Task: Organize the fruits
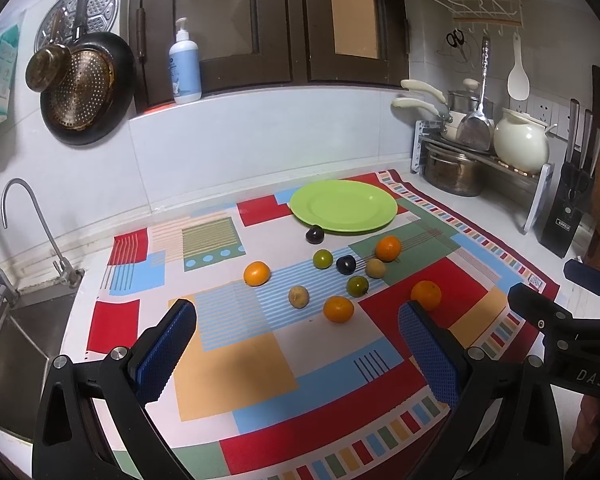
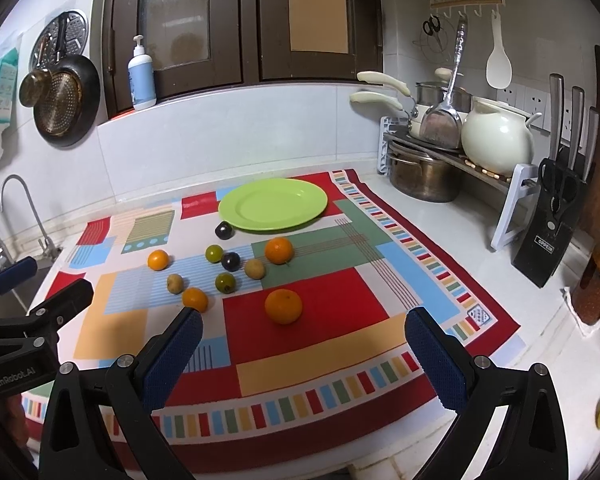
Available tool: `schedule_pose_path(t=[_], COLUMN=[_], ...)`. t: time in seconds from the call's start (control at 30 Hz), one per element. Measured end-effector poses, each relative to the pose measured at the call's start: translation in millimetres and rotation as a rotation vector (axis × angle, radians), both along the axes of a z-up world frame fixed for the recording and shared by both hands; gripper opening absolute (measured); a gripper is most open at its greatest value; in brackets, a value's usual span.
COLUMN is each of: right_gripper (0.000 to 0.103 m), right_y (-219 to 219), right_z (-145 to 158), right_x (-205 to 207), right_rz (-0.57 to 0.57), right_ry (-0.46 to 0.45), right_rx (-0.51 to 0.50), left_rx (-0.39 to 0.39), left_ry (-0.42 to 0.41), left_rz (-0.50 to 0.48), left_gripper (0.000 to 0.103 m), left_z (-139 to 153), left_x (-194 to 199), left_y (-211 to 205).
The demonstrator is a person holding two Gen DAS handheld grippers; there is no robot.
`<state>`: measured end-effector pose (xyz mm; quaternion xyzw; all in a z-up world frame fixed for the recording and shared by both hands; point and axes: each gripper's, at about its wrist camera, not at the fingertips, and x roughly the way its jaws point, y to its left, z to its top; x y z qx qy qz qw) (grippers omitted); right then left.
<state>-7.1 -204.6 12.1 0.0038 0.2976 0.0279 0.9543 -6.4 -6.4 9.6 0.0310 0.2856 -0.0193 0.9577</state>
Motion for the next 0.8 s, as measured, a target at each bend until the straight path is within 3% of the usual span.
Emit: schedule_pose_path(t=[0.8], right_gripper=[0.102], right_y=[-4.1], right_z=[-9.3], right_x=[19.9], right_rz=[0.004], right_ry=[0.043], right_rx=[0.014], left_rx=[0.008], left_ry=[0.043], left_rz=[-0.029], left_gripper=[0.103], left_z=[-9.8], left_x=[21.4], left_y=[-6.1])
